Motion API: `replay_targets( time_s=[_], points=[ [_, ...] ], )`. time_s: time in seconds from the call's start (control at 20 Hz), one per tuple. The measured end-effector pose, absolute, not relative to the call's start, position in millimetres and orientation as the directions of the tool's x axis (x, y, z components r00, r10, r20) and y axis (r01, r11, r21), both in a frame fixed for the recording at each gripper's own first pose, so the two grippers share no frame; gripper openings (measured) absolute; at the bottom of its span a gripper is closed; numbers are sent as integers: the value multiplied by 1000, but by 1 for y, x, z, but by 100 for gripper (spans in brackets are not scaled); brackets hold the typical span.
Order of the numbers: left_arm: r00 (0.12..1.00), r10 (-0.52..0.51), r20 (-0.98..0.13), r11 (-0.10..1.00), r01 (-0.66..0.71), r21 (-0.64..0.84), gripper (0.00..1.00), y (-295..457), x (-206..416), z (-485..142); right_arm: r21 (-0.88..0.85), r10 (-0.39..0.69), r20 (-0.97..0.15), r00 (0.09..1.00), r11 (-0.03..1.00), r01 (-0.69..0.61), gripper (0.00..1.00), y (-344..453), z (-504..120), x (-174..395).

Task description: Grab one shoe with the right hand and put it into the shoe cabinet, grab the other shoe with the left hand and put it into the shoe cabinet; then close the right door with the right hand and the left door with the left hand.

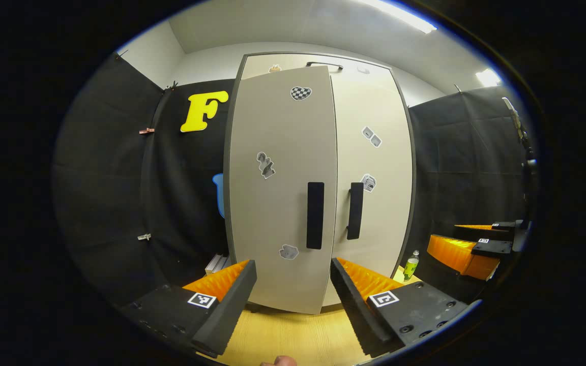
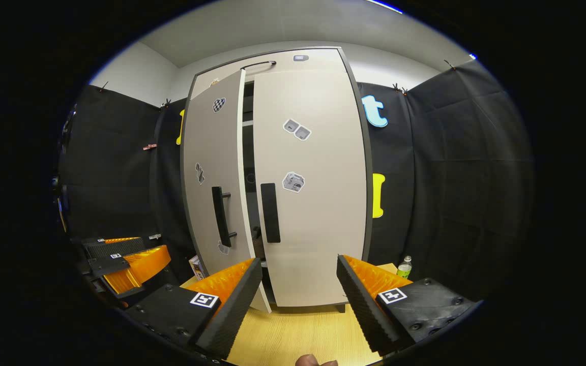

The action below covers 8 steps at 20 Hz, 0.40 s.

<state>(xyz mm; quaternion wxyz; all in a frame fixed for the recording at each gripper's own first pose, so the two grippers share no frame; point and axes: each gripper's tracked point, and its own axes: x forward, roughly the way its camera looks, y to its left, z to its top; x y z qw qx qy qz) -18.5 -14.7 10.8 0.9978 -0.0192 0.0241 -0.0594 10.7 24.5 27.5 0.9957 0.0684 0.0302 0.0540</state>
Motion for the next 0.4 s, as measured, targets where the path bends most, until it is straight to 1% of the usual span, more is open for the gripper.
replay_targets(
  time_s=[0.4],
  points=[
    [990, -130, -48, 991, 129, -29, 94, -17, -22, 11, 137, 111, -52, 992, 985, -103, 98, 24, 28, 12]
  ],
)
